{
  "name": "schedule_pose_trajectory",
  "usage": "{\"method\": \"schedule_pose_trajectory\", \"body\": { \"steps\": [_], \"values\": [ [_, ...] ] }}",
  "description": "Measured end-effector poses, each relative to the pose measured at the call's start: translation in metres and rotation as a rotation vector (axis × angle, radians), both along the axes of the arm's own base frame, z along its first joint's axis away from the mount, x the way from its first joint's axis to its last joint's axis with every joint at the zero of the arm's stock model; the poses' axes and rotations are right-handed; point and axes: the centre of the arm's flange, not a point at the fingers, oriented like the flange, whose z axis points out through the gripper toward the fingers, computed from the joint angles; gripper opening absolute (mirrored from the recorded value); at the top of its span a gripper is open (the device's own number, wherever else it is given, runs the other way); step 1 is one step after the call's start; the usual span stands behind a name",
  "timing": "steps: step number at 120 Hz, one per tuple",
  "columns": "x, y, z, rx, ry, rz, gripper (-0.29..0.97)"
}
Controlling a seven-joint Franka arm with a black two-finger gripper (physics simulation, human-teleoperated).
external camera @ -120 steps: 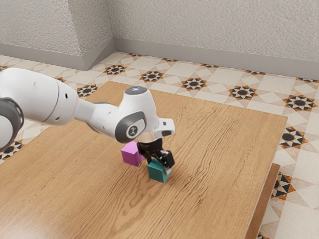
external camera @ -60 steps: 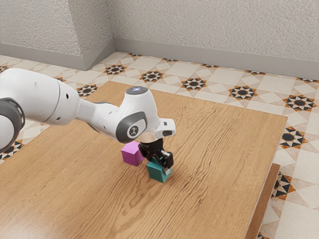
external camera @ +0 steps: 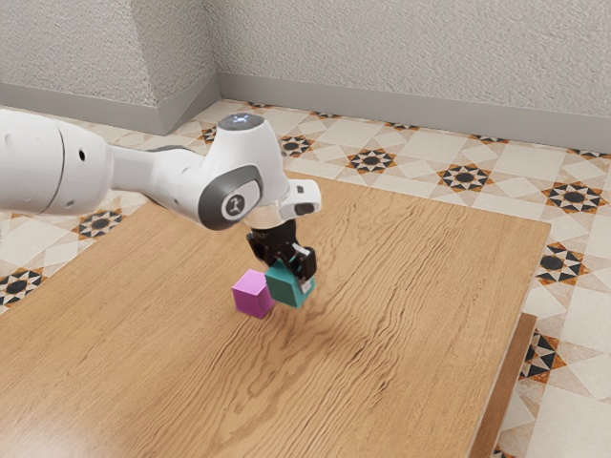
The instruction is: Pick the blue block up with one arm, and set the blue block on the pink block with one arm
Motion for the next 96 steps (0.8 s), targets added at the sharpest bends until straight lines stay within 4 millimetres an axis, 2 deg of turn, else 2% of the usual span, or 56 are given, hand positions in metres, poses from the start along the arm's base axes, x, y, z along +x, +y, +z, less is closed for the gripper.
{"method": "schedule_pose_trajectory", "body": {
  "steps": [16,54,75,96],
  "values": [
    [0.003,0.029,0.019,0.008,0.002,0.046,0.31],
    [0.004,0.072,0.019,0.010,0.036,0.101,0.31],
    [0.012,0.089,0.027,0.016,0.035,0.107,0.31],
    [0.013,0.094,0.022,0.020,0.049,0.079,0.31]
  ]
}}
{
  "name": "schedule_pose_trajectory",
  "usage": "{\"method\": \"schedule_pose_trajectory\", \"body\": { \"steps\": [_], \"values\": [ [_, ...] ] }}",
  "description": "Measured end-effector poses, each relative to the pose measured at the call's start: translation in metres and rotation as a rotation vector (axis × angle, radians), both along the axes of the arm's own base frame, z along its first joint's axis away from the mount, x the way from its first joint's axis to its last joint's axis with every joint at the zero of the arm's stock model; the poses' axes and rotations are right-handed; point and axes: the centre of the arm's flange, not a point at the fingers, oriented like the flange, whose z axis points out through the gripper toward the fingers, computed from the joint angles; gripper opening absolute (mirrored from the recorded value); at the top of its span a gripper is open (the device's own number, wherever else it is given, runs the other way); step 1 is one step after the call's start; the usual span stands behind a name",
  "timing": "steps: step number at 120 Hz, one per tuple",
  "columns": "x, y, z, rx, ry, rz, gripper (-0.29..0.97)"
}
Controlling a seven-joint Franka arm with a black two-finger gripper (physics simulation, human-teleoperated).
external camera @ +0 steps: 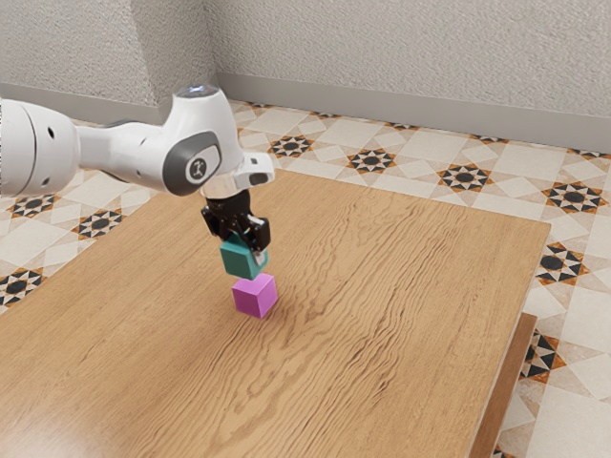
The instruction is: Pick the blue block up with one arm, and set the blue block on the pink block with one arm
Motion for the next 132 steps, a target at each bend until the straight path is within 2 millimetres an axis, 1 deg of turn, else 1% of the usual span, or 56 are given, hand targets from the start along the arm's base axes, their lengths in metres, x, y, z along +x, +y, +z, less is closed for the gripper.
{"method": "schedule_pose_trajectory", "body": {
  "steps": [13,23,43,62,75,106,121,132],
  "values": [
    [0.003,0.009,-0.006,0.002,0.008,-0.004,0.31],
    [0.008,0.013,-0.006,0.002,0.004,-0.010,0.31],
    [0.017,0.015,-0.010,-0.001,0.004,-0.028,0.31],
    [0.018,0.017,-0.019,-0.002,0.017,-0.042,0.31],
    [0.019,0.017,-0.020,-0.002,0.018,-0.050,0.31],
    [0.020,0.017,-0.020,-0.010,0.012,-0.070,0.53],
    [0.020,0.016,-0.018,-0.011,0.006,-0.081,0.60],
    [0.020,0.015,-0.008,-0.010,-0.007,-0.087,0.62]
  ]
}}
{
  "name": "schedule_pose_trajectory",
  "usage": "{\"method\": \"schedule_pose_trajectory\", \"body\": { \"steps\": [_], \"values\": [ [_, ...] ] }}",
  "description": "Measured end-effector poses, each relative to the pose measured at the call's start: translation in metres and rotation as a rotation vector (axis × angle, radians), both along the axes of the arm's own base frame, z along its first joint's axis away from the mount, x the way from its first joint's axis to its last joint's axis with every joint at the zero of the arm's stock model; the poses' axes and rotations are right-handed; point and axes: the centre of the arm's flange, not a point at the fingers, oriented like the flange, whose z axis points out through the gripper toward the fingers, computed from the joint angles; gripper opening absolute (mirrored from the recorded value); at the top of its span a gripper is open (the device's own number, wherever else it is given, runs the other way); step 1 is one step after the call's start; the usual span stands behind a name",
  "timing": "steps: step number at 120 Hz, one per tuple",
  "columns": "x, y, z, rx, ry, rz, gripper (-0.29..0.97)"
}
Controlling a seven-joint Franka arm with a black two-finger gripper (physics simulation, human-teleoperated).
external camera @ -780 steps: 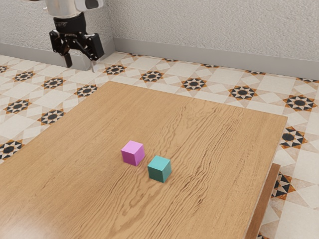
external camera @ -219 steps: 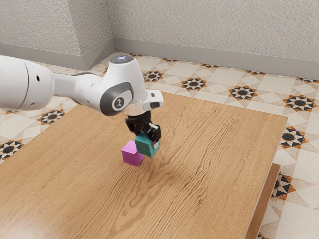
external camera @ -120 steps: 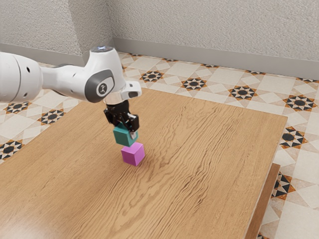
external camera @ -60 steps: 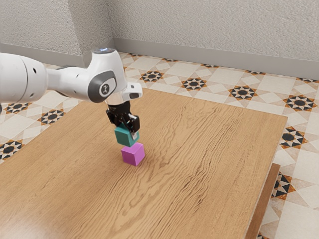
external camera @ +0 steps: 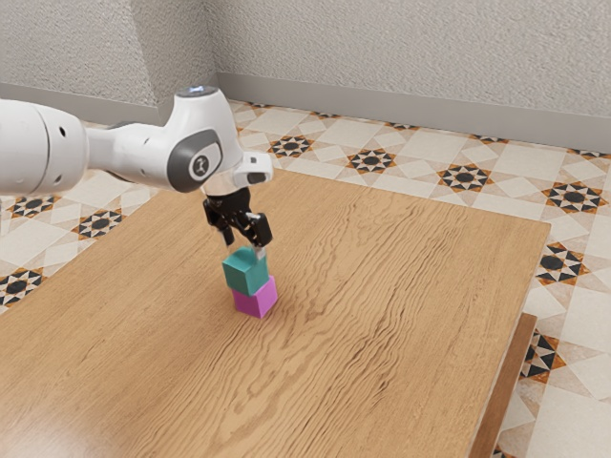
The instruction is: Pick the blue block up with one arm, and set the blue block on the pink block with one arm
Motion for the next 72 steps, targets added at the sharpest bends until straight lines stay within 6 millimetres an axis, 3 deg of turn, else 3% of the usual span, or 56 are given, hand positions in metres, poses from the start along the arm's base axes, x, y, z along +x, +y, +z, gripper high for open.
{"method": "schedule_pose_trajectory", "body": {
  "steps": [33,72],
  "values": [
    [-0.006,-0.007,0.048,-0.021,-0.025,-0.007,0.66],
    [-0.009,-0.004,0.049,-0.026,0.009,-0.011,0.68]
  ]
}}
